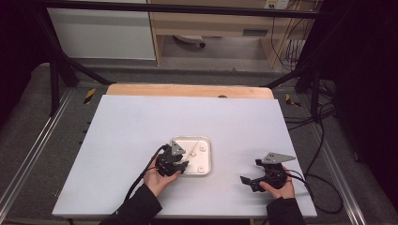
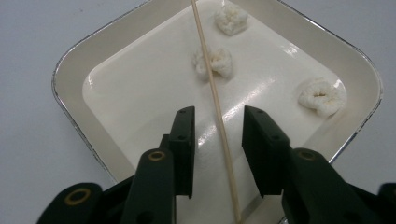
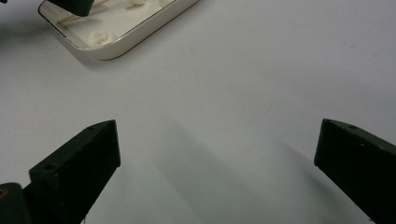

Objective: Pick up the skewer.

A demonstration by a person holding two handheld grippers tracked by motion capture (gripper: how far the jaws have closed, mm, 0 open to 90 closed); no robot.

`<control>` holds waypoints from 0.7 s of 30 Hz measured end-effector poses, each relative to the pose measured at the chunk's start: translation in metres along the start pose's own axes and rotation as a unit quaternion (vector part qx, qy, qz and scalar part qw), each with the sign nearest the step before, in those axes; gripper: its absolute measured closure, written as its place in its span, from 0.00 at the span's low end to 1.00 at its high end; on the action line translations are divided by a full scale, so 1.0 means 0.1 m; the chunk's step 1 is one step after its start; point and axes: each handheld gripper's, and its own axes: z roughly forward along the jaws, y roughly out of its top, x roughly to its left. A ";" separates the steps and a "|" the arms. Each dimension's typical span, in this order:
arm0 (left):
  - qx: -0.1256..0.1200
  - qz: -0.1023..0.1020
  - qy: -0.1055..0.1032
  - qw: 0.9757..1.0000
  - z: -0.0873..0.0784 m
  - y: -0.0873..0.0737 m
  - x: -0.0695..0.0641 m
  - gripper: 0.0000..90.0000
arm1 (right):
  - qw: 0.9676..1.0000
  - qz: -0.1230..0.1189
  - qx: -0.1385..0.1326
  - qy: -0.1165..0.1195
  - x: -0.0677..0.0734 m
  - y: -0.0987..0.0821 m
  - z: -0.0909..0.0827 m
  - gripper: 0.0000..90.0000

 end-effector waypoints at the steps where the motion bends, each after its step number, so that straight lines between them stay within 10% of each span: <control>1: 0.001 -0.001 -0.001 1.000 0.00 0.00 0.00 0.76 | 1.000 0.000 0.000 0.000 0.00 0.00 0.00 0.01; 21: -0.014 -0.036 0.005 0.999 0.00 -0.07 -0.03 0.98 | 1.000 0.000 -0.001 0.002 0.00 0.00 0.00 0.01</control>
